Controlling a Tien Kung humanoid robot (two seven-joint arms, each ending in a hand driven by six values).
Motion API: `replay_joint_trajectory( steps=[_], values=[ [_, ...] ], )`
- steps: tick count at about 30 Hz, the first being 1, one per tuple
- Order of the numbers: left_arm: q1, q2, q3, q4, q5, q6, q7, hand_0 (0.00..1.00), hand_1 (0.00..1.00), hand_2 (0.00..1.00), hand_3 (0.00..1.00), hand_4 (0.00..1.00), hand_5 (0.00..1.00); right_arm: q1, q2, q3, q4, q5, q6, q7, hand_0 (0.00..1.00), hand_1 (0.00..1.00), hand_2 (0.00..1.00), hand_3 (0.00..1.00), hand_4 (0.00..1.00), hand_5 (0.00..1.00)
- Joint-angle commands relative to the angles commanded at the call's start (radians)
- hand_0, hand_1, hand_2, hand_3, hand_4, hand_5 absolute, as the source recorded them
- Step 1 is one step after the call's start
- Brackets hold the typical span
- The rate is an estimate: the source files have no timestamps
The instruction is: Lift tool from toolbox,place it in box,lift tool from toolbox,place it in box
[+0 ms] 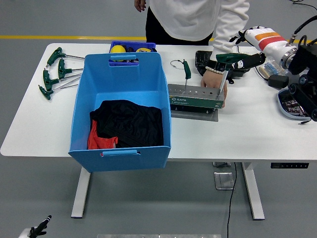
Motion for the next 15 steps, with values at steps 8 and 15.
replay_joint_trajectory(
  steps=[8,15],
  values=[
    [0.001,-0.002,0.011,0.0,-0.007,0.0,0.002,0.745,0.789,0.79,0.77,0.793,0.773,0.003,0.032,-0.045,-0.074,0.055,0.0,0.001,0.572,0.521,0.556,0.689,0.998,0.554],
    [0.0,-0.005,0.034,0.0,-0.023,-0.002,0.003,0.747,0.792,0.792,0.77,0.792,0.771,0.003,0.064,-0.058,-0.116,0.083,-0.005,-0.002,0.568,0.5,0.542,0.679,0.998,0.521]
  ],
)
